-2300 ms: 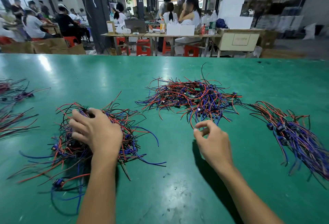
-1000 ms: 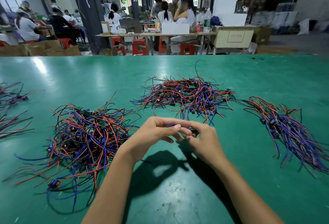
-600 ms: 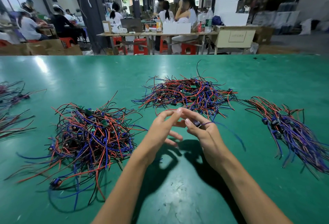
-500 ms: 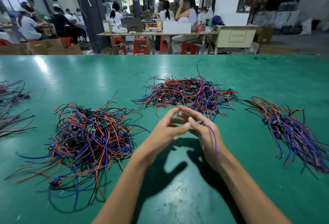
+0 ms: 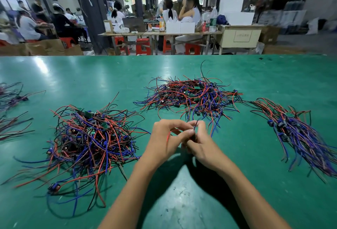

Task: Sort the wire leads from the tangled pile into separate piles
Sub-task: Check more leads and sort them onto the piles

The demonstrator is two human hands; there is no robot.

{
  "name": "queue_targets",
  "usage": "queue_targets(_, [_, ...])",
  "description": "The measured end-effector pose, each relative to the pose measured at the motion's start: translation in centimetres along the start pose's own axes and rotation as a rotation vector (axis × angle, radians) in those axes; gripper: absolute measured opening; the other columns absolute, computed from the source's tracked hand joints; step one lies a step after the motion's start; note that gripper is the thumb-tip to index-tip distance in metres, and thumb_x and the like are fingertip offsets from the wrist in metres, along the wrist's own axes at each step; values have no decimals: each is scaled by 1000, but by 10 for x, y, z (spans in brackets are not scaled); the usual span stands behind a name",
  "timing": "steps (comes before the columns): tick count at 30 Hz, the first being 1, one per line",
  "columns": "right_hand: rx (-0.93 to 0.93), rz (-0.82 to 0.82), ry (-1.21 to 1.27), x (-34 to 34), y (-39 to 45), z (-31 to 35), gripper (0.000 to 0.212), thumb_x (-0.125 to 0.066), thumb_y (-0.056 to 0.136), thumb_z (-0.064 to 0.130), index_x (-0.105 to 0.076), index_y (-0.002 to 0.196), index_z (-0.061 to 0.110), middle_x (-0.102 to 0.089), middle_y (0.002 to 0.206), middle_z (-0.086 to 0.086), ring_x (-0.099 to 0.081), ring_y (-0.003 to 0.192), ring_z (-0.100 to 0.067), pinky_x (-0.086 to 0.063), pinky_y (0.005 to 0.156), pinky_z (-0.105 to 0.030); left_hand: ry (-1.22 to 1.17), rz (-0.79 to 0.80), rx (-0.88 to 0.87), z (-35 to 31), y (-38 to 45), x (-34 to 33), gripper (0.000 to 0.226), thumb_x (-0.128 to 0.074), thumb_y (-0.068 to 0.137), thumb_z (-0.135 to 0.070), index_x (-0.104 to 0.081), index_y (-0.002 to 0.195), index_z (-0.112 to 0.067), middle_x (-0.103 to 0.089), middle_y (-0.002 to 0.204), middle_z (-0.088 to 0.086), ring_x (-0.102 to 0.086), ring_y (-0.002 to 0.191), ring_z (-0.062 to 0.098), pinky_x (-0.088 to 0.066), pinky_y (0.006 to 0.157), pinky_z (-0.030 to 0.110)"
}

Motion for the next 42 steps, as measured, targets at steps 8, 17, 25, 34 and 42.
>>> queue_targets(8, [-79,18,137,-10,6,-8,49,-59,70,33,-38,113,41,-63,65,7,-52,60,-11,-40,61,-33,71,96,-1,7,2,7,5,-78,86,-19,-79,91,-20,-77,81,-6,-71,70,8,-57,69,26])
queue_targets(17, [-49,-265,-297,24,13,-10,48,-69,80,12,-51,119,34,-64,81,10,-61,68,-14,-50,71,-35,-736,-494,243,23,-1,84,9,-63,95,-15,-70,100,-10,-76,86,0,-68,66,6,-54,60,17])
queue_targets(25, [-236,-482,-896,32,41,-9,35,-51,99,48,-65,114,20,-72,106,-7,-67,101,-31,-49,80,-35,-1701,-472,30,13,-5,109,50,-59,86,-34,-62,126,-5,-70,123,-2,-67,113,13,-54,93,23])
queue_targets(34, [-79,-655,-365,45,4,-4,16,-57,96,33,-62,88,21,-63,62,5,-60,68,-30,-44,64,-36,-1861,-323,151,-5,-1,69,48,-53,98,-36,-59,126,2,-71,122,3,-73,100,17,-56,88,26])
queue_targets(42, [184,-436,-56,14,-36,21,7,-62,99,25,-61,93,25,-66,66,7,-53,52,-4,-40,54,-19,-995,-329,-70,-24,0,101,72,-45,100,-28,-7,159,-13,-59,140,-13,-64,120,13,-54,91,21])
Point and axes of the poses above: each hand's wrist, its own y-axis towards the middle knuckle, its own x-axis out of the back of the hand, z = x × y, the point moved 7 cm from there along y, towards the middle knuckle
